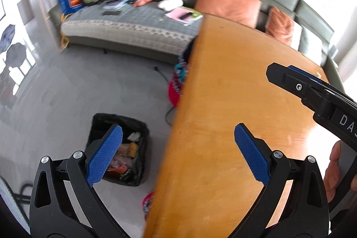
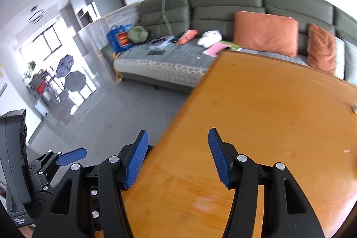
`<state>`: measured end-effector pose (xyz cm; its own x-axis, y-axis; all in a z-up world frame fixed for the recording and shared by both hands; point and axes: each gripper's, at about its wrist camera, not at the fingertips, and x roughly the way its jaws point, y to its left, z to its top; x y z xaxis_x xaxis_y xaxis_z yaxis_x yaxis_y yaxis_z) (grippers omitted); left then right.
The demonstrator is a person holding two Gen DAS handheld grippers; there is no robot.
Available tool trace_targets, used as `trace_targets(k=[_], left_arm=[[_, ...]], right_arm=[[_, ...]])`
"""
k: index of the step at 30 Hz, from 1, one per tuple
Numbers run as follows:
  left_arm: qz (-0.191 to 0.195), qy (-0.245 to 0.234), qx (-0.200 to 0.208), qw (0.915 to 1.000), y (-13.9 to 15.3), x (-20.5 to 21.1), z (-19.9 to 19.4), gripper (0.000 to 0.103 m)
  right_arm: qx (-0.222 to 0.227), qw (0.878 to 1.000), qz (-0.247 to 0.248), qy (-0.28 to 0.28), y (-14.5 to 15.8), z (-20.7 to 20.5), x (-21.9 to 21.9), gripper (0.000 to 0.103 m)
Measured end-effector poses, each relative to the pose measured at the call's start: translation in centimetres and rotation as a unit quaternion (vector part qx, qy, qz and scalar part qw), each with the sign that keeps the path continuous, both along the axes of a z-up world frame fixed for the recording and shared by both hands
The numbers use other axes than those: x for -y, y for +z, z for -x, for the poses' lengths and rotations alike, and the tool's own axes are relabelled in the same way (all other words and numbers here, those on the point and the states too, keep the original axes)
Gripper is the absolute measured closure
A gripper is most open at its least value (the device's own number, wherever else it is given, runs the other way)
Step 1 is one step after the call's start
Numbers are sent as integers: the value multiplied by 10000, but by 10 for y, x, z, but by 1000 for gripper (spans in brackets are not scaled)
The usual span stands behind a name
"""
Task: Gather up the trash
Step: 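Move right gripper to the orange peel and grasp it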
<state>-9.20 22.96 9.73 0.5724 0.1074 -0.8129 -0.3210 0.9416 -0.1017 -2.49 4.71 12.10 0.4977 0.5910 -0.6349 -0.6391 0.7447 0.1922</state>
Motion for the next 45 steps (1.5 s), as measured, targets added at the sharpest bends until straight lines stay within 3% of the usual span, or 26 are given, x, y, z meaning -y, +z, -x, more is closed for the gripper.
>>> trace_targets(k=[12, 26, 38, 45], left_arm=[[67, -1044, 37, 9945, 1, 124, -68, 6], [-8, -2149, -191, 9764, -6, 270, -145, 6], [3, -2645, -534, 9629, -26, 343, -211, 6], [2, -2807, -662, 9575, -35, 367, -242, 6]], right_arm=[[32, 9940, -60, -1091, -3, -43, 138, 46], [-226, 9694, -11, -2446, -30, -97, 301, 46], [-403, 9424, 354, -3302, -64, -165, 393, 45], [-683, 9320, 362, -3541, -91, -200, 419, 45]])
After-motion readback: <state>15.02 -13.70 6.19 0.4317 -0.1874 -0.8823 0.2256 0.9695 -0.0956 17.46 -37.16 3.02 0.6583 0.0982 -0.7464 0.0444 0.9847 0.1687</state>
